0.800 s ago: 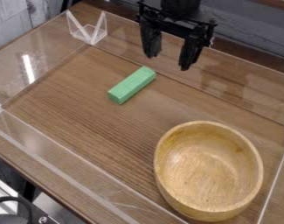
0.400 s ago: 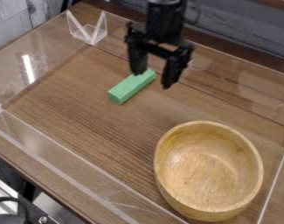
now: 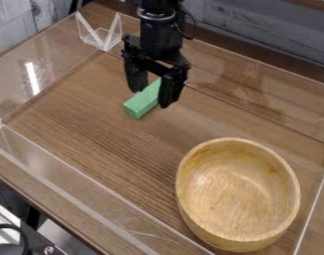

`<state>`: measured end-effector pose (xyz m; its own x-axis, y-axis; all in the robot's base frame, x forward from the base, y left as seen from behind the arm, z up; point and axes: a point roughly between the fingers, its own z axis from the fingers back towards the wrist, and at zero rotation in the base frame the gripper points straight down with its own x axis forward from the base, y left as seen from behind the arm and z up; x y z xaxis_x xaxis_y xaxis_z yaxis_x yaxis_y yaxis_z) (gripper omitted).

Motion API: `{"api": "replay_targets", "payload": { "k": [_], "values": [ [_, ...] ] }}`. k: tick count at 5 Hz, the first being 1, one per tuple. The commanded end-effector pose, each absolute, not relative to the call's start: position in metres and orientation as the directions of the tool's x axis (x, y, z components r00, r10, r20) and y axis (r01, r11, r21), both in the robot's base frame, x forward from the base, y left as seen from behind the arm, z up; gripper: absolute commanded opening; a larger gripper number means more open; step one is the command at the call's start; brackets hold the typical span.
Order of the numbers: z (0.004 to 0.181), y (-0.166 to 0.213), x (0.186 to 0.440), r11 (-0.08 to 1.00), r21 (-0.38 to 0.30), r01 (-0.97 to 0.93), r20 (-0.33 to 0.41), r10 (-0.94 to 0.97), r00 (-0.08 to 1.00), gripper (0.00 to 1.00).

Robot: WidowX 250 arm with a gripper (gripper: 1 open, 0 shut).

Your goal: Put the green block in the brown bowl

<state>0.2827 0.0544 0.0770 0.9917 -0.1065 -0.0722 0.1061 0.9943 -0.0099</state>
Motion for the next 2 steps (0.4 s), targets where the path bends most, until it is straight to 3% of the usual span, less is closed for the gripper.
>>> {"api": "replay_targets", "payload": {
  "k": [1, 2],
  "values": [
    [0.0838, 0.0623, 0.2894, 0.99, 0.008, 0.138, -0.015, -0.138, 0.99, 1.0],
    [0.0778, 0.0652, 0.2919, 0.986, 0.008, 0.166, -0.004, -0.166, 0.986, 1.0]
  ]
}}
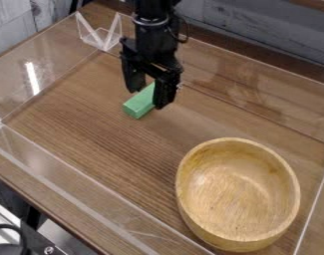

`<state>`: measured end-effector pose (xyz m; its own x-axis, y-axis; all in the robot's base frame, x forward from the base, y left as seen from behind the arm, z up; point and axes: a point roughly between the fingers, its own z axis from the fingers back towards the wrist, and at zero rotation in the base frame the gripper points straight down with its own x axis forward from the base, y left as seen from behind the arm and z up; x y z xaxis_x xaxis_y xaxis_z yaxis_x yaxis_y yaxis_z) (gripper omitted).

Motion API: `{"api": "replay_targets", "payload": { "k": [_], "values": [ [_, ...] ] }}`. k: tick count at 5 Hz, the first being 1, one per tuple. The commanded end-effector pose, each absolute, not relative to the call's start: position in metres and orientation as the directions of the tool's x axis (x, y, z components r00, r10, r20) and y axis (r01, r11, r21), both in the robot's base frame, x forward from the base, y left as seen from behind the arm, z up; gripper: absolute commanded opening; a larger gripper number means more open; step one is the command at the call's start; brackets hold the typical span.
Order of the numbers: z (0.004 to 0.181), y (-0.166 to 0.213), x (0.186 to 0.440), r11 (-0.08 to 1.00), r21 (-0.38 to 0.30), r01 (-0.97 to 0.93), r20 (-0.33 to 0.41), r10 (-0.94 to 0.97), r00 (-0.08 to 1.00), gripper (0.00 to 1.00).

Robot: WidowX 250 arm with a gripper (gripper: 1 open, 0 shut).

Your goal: Put the green block in the brown bowl

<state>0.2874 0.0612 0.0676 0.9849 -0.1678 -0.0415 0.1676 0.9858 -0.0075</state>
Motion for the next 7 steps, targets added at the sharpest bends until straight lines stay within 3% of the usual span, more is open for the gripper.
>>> {"api": "replay_targets", "payload": {
  "k": [1, 7],
  "values": [
    [0.073, 0.068, 0.296, 0.982, 0.009, 0.191, 0.008, -0.191, 0.981, 1.0],
    [0.056, 0.076, 0.312, 0.972, -0.012, 0.235, 0.039, -0.235, 0.971, 1.0]
  ]
}}
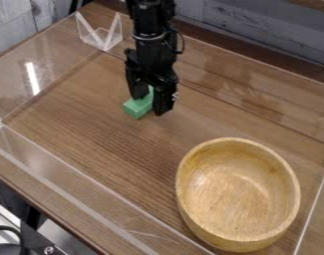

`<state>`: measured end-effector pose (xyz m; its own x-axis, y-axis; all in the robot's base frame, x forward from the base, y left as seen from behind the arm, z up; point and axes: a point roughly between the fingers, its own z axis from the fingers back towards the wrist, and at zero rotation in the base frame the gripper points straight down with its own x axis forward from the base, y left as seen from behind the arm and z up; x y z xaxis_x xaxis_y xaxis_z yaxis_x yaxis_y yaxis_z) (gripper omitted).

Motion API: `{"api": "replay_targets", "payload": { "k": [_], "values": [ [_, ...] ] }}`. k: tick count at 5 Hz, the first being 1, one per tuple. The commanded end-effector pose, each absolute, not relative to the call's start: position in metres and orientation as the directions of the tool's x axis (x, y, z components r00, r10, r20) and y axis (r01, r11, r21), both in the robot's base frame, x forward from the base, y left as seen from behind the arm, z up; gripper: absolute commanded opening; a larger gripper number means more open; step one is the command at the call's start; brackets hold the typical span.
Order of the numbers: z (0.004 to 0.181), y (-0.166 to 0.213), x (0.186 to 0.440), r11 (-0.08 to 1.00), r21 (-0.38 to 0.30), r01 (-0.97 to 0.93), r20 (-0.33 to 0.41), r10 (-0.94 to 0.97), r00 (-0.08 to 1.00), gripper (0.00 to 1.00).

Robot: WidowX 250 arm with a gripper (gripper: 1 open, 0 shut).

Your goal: Put the green block in the brown bowl

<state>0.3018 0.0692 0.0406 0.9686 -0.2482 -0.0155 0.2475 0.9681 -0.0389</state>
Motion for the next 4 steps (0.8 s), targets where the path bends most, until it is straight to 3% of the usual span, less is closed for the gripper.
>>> {"api": "replay_targets", "payload": {
  "k": [1, 4],
  "values": [
    [0.0537, 0.0772, 0.3134, 0.972, -0.016, 0.236, 0.039, -0.235, 0.971, 1.0],
    [0.0478, 0.079, 0.3168, 0.972, -0.032, 0.233, 0.035, -0.232, 0.972, 1.0]
  ]
}}
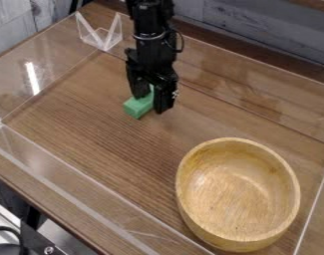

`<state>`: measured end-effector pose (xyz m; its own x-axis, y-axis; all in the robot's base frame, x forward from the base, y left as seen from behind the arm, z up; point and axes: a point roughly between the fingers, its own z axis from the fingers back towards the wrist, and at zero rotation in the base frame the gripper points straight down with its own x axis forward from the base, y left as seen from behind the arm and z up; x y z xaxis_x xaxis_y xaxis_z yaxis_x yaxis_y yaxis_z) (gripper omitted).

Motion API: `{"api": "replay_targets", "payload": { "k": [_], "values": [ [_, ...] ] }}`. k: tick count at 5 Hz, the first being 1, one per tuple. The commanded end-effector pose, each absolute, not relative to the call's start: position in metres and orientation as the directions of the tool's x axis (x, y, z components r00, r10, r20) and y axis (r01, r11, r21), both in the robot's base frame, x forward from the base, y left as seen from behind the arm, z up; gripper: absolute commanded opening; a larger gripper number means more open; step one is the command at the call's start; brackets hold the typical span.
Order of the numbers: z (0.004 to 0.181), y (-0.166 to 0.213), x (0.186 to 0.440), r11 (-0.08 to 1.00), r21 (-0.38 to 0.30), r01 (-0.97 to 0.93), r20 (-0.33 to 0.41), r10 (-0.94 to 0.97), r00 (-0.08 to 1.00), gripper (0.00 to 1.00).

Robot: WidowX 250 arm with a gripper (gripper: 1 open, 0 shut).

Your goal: Put the green block in the brown bowl

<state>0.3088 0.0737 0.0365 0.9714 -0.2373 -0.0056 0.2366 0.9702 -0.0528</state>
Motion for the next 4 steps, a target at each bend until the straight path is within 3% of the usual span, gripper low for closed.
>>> {"api": "replay_targets", "payload": {
  "k": [1, 4],
  "values": [
    [0.046, 0.079, 0.317, 0.972, -0.037, 0.231, 0.031, -0.23, 0.973, 1.0],
    [0.034, 0.083, 0.319, 0.974, -0.05, 0.219, 0.016, -0.219, 0.976, 1.0]
  ]
}}
